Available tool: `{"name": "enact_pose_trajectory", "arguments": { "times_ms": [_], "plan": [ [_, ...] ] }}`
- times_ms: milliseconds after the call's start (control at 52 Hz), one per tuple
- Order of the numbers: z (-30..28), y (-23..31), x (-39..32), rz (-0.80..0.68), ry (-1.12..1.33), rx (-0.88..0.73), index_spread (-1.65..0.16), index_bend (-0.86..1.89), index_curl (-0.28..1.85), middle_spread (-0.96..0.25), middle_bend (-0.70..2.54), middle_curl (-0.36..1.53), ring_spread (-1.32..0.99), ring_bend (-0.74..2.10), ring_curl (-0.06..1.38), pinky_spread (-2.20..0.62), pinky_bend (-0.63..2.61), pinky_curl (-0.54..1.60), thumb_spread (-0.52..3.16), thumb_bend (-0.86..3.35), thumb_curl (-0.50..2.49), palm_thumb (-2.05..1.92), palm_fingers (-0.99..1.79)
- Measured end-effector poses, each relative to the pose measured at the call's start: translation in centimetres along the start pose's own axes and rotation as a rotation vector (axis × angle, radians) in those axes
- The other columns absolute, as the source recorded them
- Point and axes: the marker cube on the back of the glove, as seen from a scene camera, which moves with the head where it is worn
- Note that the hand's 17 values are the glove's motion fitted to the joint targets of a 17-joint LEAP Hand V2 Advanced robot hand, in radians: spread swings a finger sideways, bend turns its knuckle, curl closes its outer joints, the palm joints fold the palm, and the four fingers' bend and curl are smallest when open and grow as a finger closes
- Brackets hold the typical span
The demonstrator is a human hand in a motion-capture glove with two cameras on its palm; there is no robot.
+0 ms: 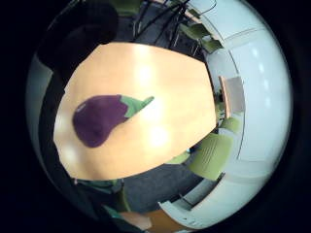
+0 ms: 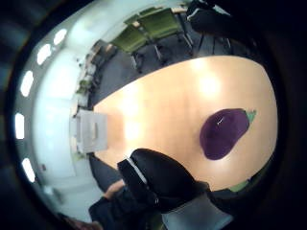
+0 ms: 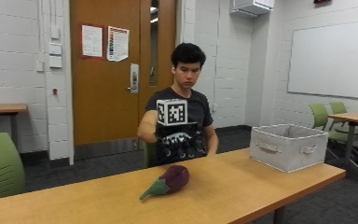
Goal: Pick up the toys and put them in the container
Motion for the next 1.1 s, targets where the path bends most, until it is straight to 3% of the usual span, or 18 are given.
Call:
{"name": "enact_pose_trajectory", "arguments": {
  "times_ms": [308, 577, 654, 769, 808, 865, 885, 981, 1096],
  "plan": [
    [11.4, 0.7, 3.2, -0.002, -0.071, -0.215, -0.4, 0.22, 0.5, -0.16, 0.33, 0.46, -0.26, 0.43, 0.22, -0.01, 0.72, 0.3, 0.9, -0.11, 0.17, -0.14, 0.02],
    [12.1, 3.7, 3.6, -0.024, -0.079, -0.26, -0.42, 0.65, 0.62, -0.1, 0.14, 0.38, -0.12, 0.18, 0.15, 0.02, 0.81, 0.32, 0.85, -0.06, 0.2, -0.06, 0.15],
    [11.6, 4.5, 3.3, -0.003, -0.061, -0.207, -0.41, 0.65, 0.64, -0.1, 0.13, 0.36, -0.13, 0.3, 0.17, 0.01, 0.78, 0.31, 0.9, -0.03, 0.22, 0.0, 0.21],
    [10.9, 5.7, 2.4, 0.015, -0.046, -0.137, -0.4, 0.52, 0.64, -0.17, 0.3, 0.4, -0.26, 0.66, 0.26, -0.08, 0.69, 0.28, 1.1, 0.16, 0.29, 0.32, 0.59],
    [10.8, 6.0, 2.1, 0.018, -0.028, -0.095, -0.4, 0.53, 0.66, -0.17, 0.26, 0.39, -0.26, 0.64, 0.26, -0.08, 0.69, 0.28, 1.11, 0.13, 0.28, 0.28, 0.49],
    [10.8, 6.1, 1.6, 0.026, 0.002, -0.038, -0.39, 0.35, 0.64, -0.23, 0.43, 0.45, -0.34, 0.87, 0.33, -0.17, 0.73, 0.29, 1.13, 0.24, 0.35, 0.47, 0.82],
    [10.8, 6.1, 1.4, 0.028, 0.009, -0.028, -0.39, 0.34, 0.64, -0.24, 0.42, 0.44, -0.35, 0.87, 0.32, -0.17, 0.69, 0.27, 1.16, 0.22, 0.35, 0.45, 0.75],
    [10.8, 5.6, 0.7, 0.033, 0.033, -0.028, -0.4, 0.17, 0.65, -0.31, 0.55, 0.5, -0.41, 0.99, 0.39, -0.28, 0.8, 0.32, 1.05, 0.26, 0.43, 0.58, 0.98],
    [9.8, 5.0, -1.1, 0.023, 0.012, -0.055, -0.41, 0.15, 0.68, -0.36, 0.65, 0.55, -0.43, 1.06, 0.42, -0.33, 0.78, 0.33, 0.95, 0.26, 0.5, 0.63, 1.04]
  ]
}}
